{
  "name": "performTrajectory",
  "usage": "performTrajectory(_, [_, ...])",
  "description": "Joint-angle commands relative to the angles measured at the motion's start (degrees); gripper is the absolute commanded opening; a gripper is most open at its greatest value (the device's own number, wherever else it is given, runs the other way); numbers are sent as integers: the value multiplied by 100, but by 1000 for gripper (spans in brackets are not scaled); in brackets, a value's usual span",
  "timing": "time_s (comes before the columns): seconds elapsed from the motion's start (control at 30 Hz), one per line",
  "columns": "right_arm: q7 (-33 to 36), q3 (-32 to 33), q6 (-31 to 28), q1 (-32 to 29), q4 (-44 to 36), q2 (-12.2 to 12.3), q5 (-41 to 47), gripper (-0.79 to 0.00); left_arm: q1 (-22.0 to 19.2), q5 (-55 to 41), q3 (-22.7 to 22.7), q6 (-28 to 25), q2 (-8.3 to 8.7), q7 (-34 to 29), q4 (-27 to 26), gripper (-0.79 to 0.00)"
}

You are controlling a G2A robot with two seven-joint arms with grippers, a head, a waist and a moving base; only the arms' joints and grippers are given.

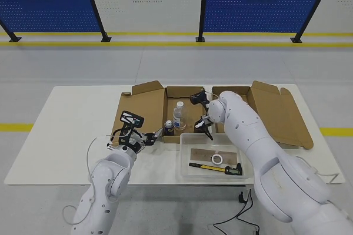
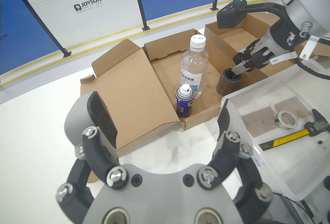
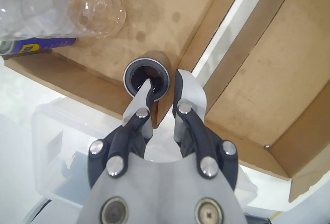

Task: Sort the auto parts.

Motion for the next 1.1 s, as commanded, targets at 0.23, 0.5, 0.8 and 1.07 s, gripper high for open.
performTrajectory(0.23, [-254, 225, -464, 302, -44, 114, 137, -551, 0, 0, 0, 0, 0, 0, 0, 0])
performTrajectory(0.5, [-285, 442, -832, 479, -234, 337, 153, -545, 0, 0, 0, 0, 0, 0, 0, 0])
performTrajectory(0.8, [-63, 612, -1104, 321, -830, 685, -143, -523, 0, 0, 0, 0, 0, 0, 0, 0])
performTrajectory(1.07, [822, 993, -1171, -184, -2031, 1170, -369, -523, 0, 0, 0, 0, 0, 0, 0, 0])
